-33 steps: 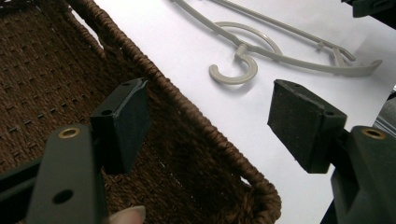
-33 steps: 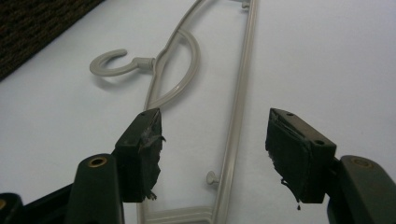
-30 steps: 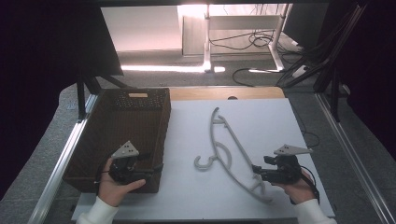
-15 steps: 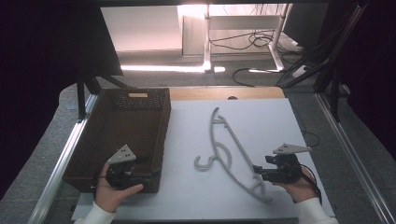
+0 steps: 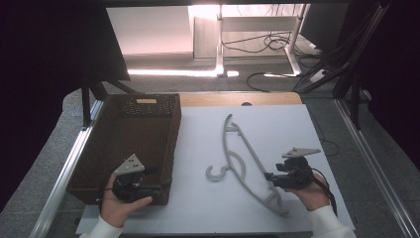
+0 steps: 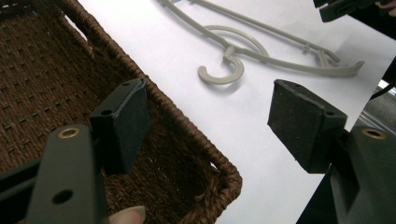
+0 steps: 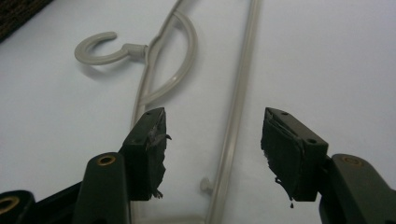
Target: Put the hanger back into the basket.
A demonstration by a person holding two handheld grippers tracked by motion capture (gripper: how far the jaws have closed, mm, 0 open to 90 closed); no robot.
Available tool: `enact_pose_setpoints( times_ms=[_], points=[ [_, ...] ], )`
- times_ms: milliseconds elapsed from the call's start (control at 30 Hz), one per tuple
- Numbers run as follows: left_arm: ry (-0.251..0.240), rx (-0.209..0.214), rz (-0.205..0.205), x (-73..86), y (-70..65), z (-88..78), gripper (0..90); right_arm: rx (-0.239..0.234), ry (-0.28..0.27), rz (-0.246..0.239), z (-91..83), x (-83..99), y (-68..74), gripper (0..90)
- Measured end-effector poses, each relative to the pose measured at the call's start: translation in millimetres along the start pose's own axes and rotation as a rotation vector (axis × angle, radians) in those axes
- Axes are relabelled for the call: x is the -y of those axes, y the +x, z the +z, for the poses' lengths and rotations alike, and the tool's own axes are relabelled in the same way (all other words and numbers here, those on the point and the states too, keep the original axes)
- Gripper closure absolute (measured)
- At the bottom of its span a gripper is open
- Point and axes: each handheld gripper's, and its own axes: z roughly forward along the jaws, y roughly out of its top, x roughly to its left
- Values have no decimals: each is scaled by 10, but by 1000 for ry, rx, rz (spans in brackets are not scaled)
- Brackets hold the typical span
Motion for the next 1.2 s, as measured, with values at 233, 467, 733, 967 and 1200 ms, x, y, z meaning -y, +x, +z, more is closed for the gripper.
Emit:
enact_pose_setpoints(
  times_ms=[233,467,733,967,1200],
  points=[
    [-7,-21,-32,3,25,-49,287,-44,18,-39,171,-238,36,409],
    [-4,-18,-28,0,46,-47,286,-44,59,-66,368,-426,111,413],
    [-7,-12,-32,47,67,-60,286,-29,137,-82,678,-604,106,427],
    [-11,-5,-12,28,18,-48,285,-15,196,-84,910,-689,122,453],
    [-20,-14,-7,7,26,-33,290,9,228,-111,1050,-806,172,493]
  ],
)
